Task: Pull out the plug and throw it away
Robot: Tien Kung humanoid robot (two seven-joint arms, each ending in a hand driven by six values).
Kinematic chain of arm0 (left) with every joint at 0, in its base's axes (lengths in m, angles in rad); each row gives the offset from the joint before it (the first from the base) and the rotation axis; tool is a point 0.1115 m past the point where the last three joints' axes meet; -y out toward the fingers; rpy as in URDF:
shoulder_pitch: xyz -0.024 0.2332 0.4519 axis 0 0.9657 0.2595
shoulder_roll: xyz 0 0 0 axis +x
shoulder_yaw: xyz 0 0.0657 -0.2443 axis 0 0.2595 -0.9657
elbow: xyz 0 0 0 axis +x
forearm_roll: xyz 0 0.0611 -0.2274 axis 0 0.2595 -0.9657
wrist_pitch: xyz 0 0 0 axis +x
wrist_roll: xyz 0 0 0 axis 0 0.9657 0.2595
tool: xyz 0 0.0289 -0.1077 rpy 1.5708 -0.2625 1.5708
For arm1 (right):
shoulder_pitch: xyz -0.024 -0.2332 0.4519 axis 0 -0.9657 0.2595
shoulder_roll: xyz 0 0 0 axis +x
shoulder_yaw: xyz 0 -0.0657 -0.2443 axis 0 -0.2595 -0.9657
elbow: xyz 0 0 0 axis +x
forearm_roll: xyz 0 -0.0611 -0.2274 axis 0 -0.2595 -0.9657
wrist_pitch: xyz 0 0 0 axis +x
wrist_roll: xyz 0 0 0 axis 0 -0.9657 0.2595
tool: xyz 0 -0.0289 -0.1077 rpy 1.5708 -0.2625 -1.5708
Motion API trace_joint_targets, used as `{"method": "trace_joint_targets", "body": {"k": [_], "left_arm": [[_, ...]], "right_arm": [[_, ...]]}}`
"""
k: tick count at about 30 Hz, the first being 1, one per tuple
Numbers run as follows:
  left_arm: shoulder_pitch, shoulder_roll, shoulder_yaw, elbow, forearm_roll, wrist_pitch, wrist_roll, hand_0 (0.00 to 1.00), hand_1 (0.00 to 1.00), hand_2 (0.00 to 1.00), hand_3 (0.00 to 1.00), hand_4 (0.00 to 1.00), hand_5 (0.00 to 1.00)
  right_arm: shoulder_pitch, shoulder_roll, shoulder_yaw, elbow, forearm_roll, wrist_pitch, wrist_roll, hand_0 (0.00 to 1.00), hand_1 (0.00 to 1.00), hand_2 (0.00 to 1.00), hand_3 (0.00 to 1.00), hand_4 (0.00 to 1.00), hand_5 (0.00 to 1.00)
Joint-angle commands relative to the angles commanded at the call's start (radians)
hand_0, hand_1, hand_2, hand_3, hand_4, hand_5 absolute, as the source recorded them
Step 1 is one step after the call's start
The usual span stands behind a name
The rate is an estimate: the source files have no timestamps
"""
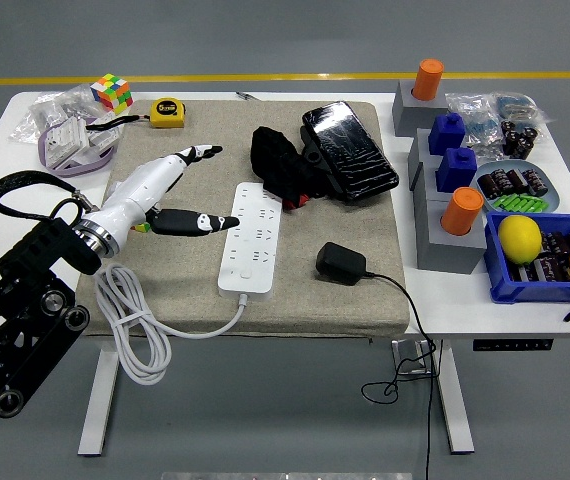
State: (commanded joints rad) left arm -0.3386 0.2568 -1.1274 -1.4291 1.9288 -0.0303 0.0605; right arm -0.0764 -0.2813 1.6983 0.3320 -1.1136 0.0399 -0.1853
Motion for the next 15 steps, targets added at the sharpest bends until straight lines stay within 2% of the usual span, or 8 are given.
{"method": "trace_joint_targets", "body": {"k": [15], "left_arm": [[-0.004,-0.002,-0.002,-0.007,0.0,-0.003,0.001,0.874,0.885,0.904,0.926,0.998,0.506]], "right_arm": [[0.001,0.002,0.004,0.0,0.002,0.006,0.003,0.571,0.66,0.668,0.584,0.998,0.473]]}}
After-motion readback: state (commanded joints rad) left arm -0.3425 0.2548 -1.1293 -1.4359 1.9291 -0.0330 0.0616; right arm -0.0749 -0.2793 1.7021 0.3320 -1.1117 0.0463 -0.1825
